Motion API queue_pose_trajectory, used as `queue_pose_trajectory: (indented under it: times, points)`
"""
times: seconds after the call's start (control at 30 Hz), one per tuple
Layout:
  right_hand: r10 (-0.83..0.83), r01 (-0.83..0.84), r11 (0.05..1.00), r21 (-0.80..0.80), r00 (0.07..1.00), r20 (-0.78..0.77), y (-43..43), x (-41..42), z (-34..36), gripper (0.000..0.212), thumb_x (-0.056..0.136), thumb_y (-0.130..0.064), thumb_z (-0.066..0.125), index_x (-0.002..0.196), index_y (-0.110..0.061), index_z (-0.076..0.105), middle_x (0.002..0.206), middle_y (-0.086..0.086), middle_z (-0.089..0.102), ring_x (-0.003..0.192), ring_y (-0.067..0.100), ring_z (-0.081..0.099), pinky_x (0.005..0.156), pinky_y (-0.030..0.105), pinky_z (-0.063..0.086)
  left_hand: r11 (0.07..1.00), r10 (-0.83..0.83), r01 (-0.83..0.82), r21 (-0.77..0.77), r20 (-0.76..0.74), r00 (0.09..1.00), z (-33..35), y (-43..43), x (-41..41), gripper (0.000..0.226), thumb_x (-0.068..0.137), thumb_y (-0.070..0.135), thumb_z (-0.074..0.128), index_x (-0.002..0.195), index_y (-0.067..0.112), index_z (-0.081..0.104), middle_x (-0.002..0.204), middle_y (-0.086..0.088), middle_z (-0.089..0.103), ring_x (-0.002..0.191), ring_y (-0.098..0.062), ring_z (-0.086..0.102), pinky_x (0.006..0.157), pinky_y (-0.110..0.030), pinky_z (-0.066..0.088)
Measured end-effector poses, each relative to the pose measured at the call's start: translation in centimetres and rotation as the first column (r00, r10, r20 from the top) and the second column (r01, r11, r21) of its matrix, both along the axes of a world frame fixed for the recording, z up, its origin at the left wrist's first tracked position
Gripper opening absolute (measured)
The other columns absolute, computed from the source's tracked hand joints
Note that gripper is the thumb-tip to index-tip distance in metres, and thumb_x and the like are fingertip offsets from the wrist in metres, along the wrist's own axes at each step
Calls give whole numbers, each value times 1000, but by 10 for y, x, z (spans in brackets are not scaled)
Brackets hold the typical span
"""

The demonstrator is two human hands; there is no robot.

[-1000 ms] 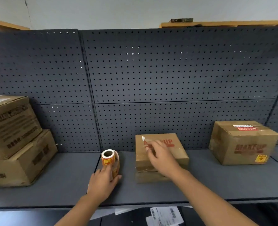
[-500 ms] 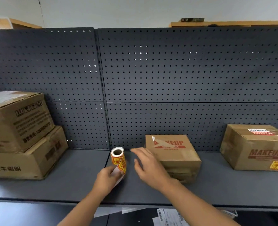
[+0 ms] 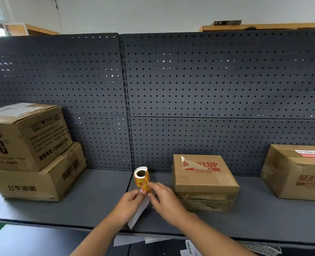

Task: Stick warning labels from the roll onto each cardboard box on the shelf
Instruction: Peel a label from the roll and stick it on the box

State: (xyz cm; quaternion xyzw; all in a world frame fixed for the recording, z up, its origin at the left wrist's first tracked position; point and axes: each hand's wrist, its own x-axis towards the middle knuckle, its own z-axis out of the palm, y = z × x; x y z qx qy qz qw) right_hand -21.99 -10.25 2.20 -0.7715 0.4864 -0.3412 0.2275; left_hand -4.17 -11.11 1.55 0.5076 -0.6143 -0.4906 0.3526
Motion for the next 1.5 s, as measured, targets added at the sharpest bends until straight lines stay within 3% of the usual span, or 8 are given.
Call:
queue_pose_trajectory:
  times: [0.2, 0.37, 0.53, 0.77, 0.97, 1.07, 1.33, 1.5]
  points:
    - [7, -9, 998, 60, 999, 40, -11, 2, -12, 29, 103, -17, 58, 129, -23, 70, 113, -6, 64, 96, 12, 67, 80, 34, 62, 998, 44, -41, -52, 67, 997, -10, -7, 9, 16, 103, 28, 64, 102, 14, 72, 97, -9, 77, 92, -17, 72, 91, -46, 56]
    - [-41, 30, 993, 110, 994, 97, -15, 7, -15, 24, 103, -25, 59, 123, -24, 72, 107, -12, 69, 93, 6, 66, 83, 38, 61, 995, 44, -35, -99, 93, 995, -9, -7, 8, 7, 101, 22, 67, 99, 16, 71, 82, 5, 77, 79, 1, 69, 74, -22, 51]
    - [-64, 50, 990, 129, 992, 108, -16, 9, -16, 25, 104, -38, 56, 124, -30, 69, 83, -20, 66, 77, -1, 62, 75, 32, 57, 992, -13, 26, -119, 110, 994, -8, -8, 11, 24, 104, 35, 59, 97, 20, 77, 91, -13, 74, 81, -10, 64, 76, -30, 50]
    - [-61, 57, 994, 90, 998, 36, -23, 10, -13, 30, 100, -41, 63, 124, -27, 72, 116, -8, 72, 106, 6, 66, 93, 34, 56, 986, -13, 46, -160, 203, 979, -8, -13, 8, 25, 102, 6, 59, 95, 22, 77, 81, 8, 75, 76, 0, 65, 71, -17, 49]
    - [-98, 96, 993, 73, 995, 28, -27, 10, -16, 18, 101, -28, 64, 114, -22, 75, 107, -3, 64, 99, 9, 62, 89, 29, 54, 980, 32, 8, -200, 197, 980, -6, -13, 5, 9, 102, 23, 65, 102, 23, 75, 91, 8, 79, 91, -7, 74, 79, -23, 57]
    - [-121, 117, 990, 75, 991, 52, -29, 12, -16, 17, 101, -28, 64, 111, -20, 76, 104, -3, 60, 97, 9, 61, 87, 26, 52, 975, 78, -41, -217, 168, 983, -4, -11, 3, 7, 102, 24, 66, 102, 20, 70, 88, 4, 79, 85, -8, 74, 73, -22, 55]
    - [-179, 157, 978, 136, 969, 168, -31, 16, -20, 12, 98, -21, 68, 107, -23, 75, 101, -8, 68, 95, 4, 65, 86, 24, 54, 976, 38, -16, -216, 95, 995, -3, -14, 5, 10, 102, 21, 64, 105, 19, 74, 99, 7, 80, 99, -8, 74, 90, -26, 56]
    - [-237, 202, 963, 176, 950, 206, -28, 18, -16, 7, 96, -22, 71, 92, -19, 66, 80, -11, 67, 76, 2, 62, 70, 22, 50, 977, 42, -23, -213, 84, 996, -6, -13, 5, 10, 102, 22, 65, 107, 21, 74, 100, 6, 79, 101, -10, 74, 93, -32, 58]
